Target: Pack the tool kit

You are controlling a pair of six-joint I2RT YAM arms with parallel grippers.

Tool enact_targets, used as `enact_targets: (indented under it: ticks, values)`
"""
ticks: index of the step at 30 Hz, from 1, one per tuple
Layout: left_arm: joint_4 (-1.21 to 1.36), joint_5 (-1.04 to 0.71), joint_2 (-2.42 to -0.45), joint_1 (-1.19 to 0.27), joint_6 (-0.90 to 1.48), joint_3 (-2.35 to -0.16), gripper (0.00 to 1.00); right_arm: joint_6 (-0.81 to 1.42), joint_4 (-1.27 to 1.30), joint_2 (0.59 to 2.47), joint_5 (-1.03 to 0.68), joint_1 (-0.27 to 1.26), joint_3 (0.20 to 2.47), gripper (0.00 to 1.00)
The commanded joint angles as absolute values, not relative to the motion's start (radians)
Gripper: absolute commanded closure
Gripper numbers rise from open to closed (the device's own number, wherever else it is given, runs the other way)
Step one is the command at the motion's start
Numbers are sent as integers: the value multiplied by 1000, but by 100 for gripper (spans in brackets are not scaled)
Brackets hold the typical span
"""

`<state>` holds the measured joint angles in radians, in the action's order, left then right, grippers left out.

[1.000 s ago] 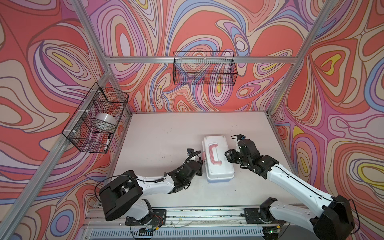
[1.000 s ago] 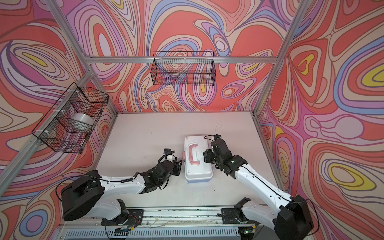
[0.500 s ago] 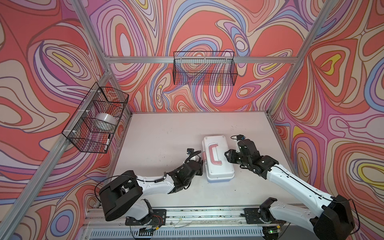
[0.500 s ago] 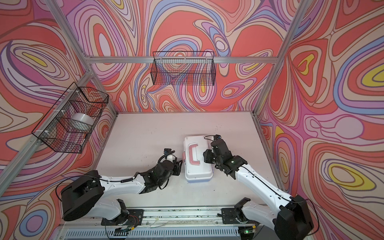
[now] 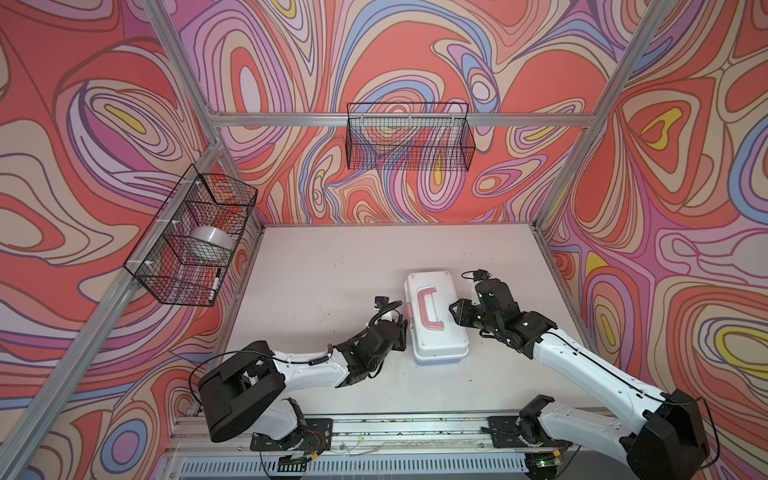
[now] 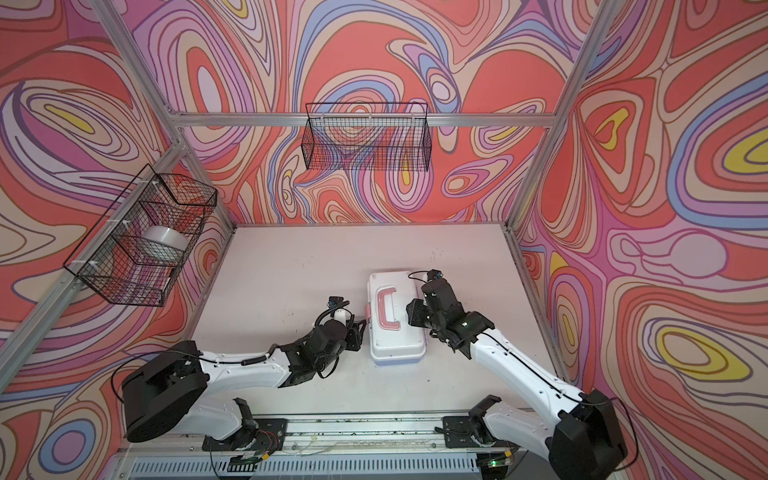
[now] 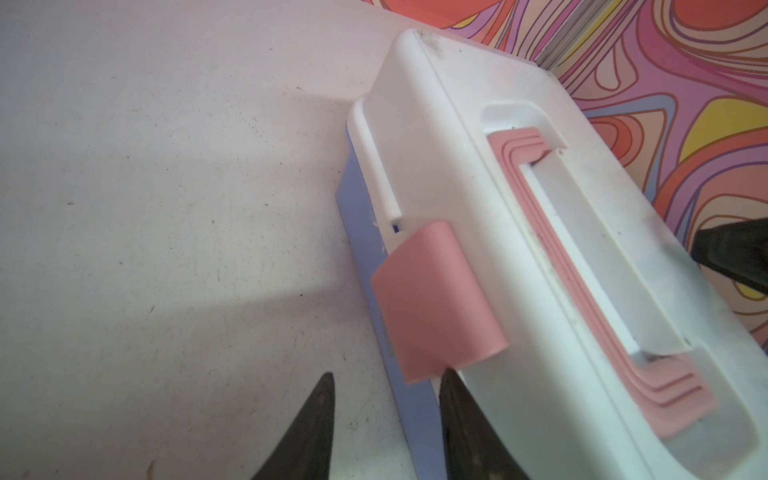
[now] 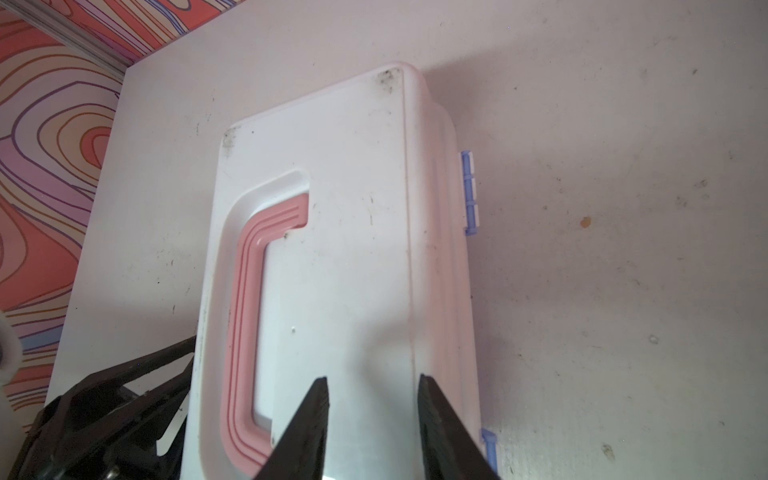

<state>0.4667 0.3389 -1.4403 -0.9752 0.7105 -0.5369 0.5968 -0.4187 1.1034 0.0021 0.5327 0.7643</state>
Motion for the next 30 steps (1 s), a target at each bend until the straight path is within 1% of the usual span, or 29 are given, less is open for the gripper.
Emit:
enact_targets:
  ticks: [1, 8, 17, 24, 30]
  values:
    - [514, 333, -1450, -978, 711, -552, 57, 606, -411, 1104, 0, 539, 750, 62]
    - [521, 341, -1458, -978, 697, -558, 56, 601, -419, 1106, 8, 538, 755, 62]
    - [563, 308, -1506, -971, 708, -558, 57, 600, -429, 1106, 24, 538, 756, 62]
    - [557, 323, -1492, -961, 722, -552, 63, 599, -437, 1098, 35, 538, 757, 63]
    - [530, 336, -1462, -942, 730, -542, 64, 601, -436, 1101, 35, 538, 765, 63]
